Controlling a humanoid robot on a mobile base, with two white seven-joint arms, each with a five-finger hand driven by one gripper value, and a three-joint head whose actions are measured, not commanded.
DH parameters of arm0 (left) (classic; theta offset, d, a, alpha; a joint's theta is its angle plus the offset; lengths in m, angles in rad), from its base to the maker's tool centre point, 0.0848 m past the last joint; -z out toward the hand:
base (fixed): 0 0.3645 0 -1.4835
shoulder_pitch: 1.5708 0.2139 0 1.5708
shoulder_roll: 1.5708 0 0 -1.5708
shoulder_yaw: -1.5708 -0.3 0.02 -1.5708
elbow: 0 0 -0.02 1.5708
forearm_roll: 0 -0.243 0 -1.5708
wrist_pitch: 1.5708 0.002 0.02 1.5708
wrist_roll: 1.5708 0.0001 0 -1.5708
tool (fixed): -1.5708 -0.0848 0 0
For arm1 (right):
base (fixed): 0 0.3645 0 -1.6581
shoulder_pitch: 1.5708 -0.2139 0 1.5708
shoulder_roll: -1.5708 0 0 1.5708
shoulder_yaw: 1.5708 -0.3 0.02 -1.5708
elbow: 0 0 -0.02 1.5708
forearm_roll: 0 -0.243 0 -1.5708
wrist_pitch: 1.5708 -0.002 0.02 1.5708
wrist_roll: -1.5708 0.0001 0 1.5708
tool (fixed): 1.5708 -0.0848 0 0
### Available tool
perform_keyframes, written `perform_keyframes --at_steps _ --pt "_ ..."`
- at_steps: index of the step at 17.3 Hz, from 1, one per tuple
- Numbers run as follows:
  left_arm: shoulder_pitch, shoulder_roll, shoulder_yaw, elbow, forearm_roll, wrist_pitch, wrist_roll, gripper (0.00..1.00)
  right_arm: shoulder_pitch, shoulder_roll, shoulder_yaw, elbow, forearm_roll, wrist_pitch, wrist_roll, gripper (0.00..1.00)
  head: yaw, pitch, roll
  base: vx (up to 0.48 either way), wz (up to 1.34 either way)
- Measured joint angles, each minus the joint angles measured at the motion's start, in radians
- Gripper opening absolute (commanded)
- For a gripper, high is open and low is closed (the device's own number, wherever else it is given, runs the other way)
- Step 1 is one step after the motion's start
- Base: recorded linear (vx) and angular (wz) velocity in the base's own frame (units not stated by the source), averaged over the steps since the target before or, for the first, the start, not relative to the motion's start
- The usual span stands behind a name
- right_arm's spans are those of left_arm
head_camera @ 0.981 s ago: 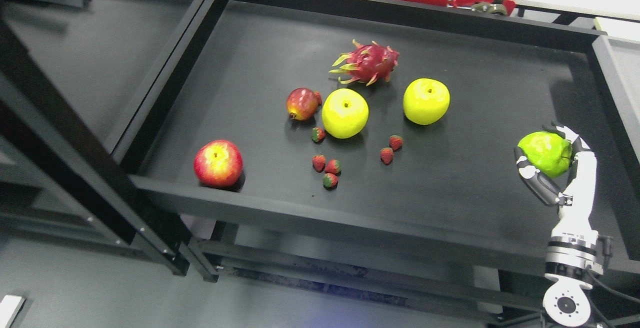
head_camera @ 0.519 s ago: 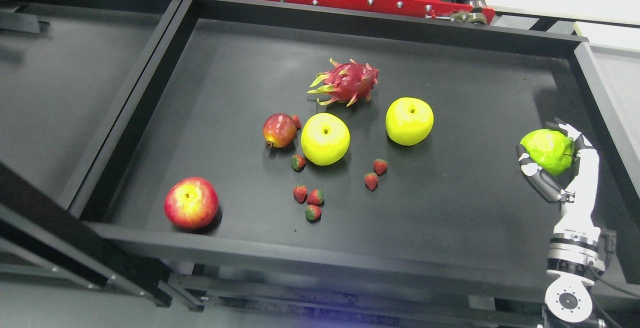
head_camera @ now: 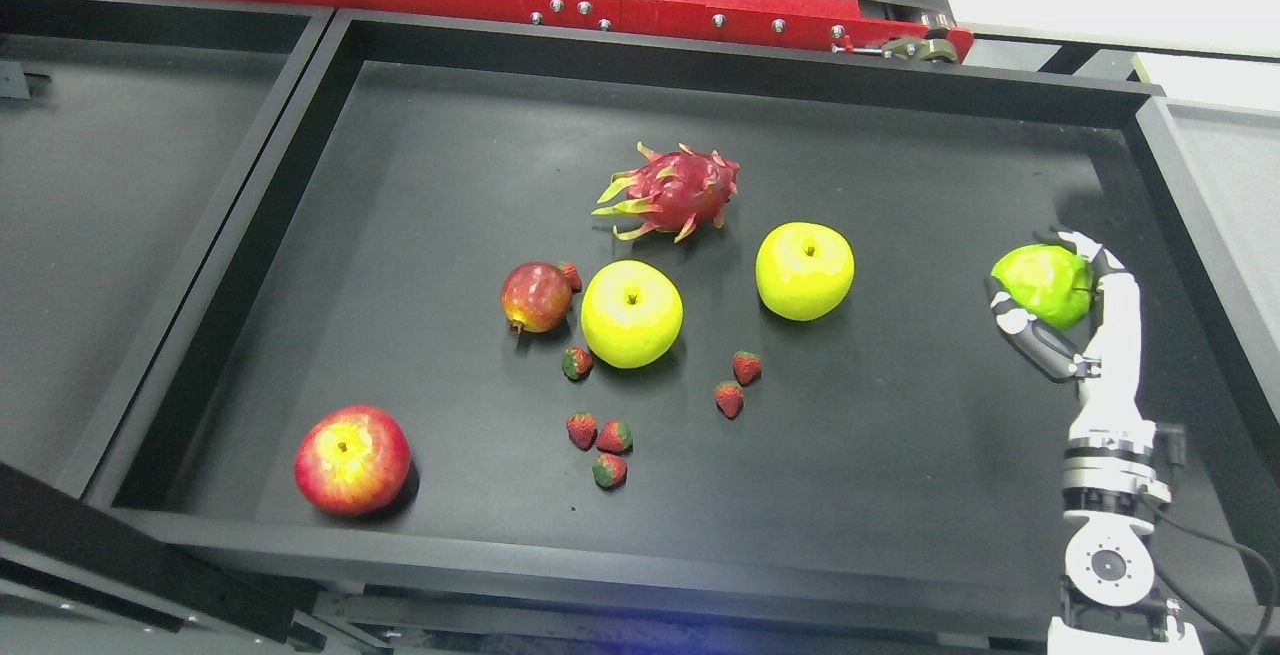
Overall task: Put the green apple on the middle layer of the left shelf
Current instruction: 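Lower the green apple onto the shelf and open the right hand, then push the green apple farther onto the shelf with the right hand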
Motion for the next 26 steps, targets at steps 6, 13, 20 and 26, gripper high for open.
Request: perform_keyframes --at_steps 6,13,20,26 --pt "0.000 0.000 0.000 0.000 0.000 0.000 0.000 1.00 -0.041 -0.001 0.030 0.055 0.003 0.052 0.029 0.99 0.0000 0.000 0.000 0.022 -0.01" --pt "0.000 0.000 0.000 0.000 0.000 0.000 0.000 1.00 -0.056 0.000 0.054 0.100 -0.011 0.080 0.062 1.00 0.0000 0.000 0.000 0.000 0.00" --pt "0.000 0.000 0.000 0.000 0.000 0.000 0.000 1.00 -0.031 0.048 0.066 0.111 -0.096 0.059 0.086 1.00 0.0000 0.000 0.000 0.000 0.00" --pt "0.000 0.000 0.000 0.000 0.000 0.000 0.000 1.00 0.078 0.085 0.108 0.054 -0.162 0.002 0.079 1.00 0.0000 0.000 0.000 0.000 0.00"
